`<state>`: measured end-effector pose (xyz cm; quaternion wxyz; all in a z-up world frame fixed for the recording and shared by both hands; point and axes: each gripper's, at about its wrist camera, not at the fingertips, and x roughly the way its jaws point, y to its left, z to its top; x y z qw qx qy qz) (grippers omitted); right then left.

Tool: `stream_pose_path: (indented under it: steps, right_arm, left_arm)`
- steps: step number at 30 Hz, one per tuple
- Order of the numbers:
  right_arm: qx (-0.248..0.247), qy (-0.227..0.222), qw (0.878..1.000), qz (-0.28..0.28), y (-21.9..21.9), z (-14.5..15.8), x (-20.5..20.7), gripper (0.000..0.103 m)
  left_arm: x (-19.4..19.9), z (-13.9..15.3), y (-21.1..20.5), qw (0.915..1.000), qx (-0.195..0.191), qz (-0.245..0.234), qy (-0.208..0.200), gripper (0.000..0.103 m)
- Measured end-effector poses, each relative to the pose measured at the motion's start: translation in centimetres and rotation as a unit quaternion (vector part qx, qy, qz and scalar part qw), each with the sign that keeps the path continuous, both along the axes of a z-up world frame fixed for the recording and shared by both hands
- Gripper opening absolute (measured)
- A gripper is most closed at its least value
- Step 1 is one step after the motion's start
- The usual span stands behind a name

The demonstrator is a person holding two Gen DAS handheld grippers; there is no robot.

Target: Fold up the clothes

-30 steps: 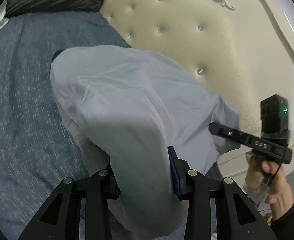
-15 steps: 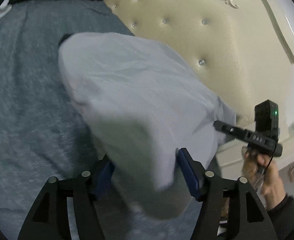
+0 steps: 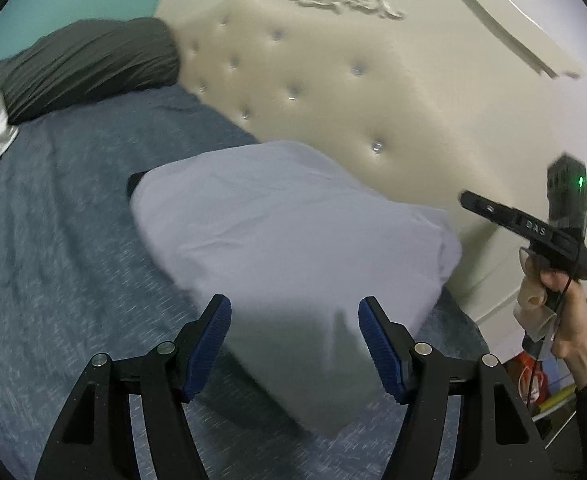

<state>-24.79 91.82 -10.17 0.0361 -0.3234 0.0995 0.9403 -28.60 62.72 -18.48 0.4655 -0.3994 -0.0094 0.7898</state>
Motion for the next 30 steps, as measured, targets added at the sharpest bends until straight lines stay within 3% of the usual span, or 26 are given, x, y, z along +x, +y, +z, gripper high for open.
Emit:
stream_pose_path:
  steps: [5, 11, 18, 25, 30]
  right_arm:
    - [0.036, -0.040, 0.997, 0.046, -3.4, -2.0, -2.3, 0.004]
    - [0.046, -0.091, 0.994, 0.026, -3.0, -7.3, -3.3, 0.000]
    - [0.004, -0.109, 0.994, 0.007, -1.4, -12.5, -2.7, 0.000]
    - [-0.028, -0.097, 0.995, -0.005, -0.5, -13.9, -1.7, 0.000]
    - [-0.028, -0.107, 0.994, -0.012, -0.8, -13.2, -1.9, 0.000]
  left_arm:
    - [0.4, -1.0, 1.8, 0.9998, -0.019, -0.005, 0.001, 0.070]
    - [0.7, -4.2, 3.1, 0.9978, -0.066, -0.007, 0.001, 0.070]
    - [1.8, -5.7, 3.8, 0.9961, -0.084, -0.017, 0.018, 0.070]
    - [2.2, -6.8, 4.3, 0.9959, -0.087, -0.017, 0.017, 0.070]
    - [1.9, -6.7, 4.4, 0.9952, -0.095, -0.018, 0.012, 0.070]
